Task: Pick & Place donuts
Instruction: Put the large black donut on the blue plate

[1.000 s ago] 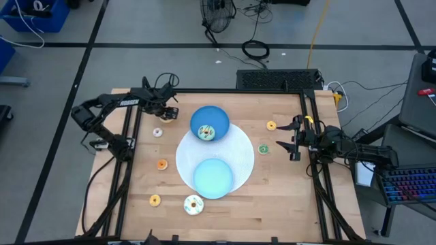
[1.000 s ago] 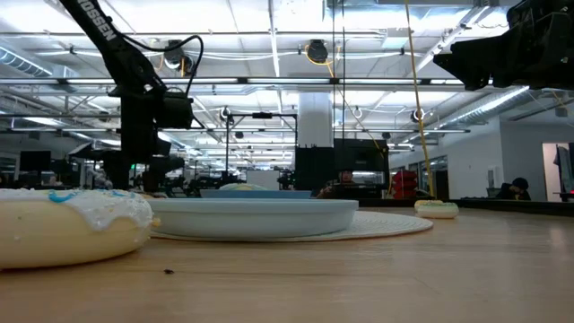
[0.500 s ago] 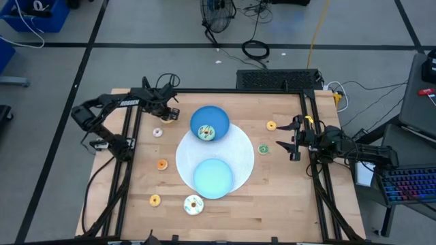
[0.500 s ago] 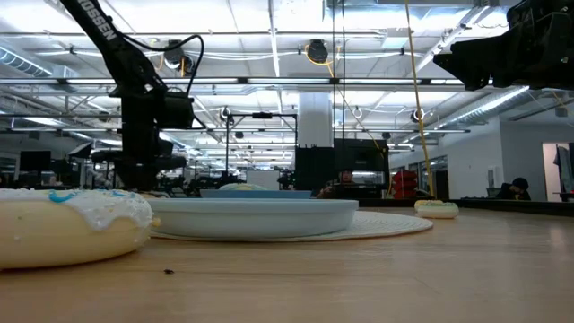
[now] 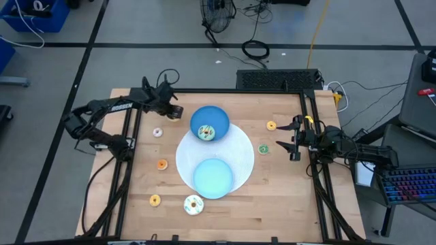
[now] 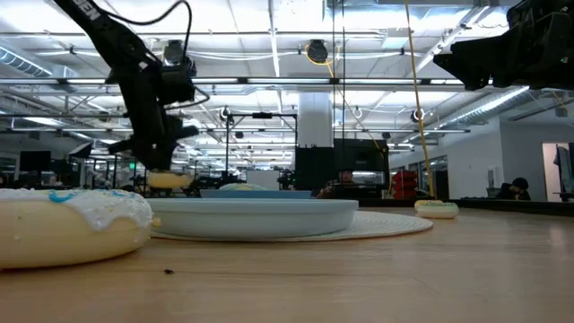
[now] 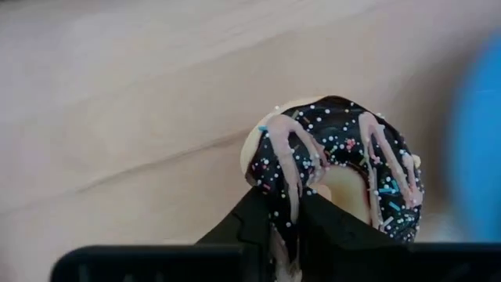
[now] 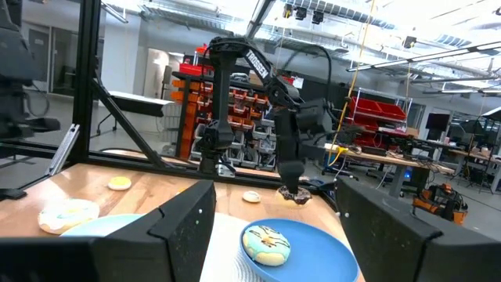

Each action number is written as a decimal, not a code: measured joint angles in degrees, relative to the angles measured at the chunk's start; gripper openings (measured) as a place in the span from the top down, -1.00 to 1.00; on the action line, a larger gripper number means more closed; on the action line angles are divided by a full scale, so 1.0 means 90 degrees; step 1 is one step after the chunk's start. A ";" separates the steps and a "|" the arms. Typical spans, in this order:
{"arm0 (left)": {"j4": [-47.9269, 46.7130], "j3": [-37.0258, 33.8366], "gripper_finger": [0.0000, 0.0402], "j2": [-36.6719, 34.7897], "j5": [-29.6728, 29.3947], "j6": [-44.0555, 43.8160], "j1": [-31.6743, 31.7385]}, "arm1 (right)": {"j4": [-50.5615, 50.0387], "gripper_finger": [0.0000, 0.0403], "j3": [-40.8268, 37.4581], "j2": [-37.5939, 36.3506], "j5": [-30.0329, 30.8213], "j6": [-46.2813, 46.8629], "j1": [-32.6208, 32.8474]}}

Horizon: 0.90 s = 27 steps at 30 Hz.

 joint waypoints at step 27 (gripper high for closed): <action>0.2771 0.0000 0.75 -0.0254 0.0123 0.0326 -0.1739 | 0.0002 -0.24 0.0000 -0.0002 0.0000 0.0000 -0.0001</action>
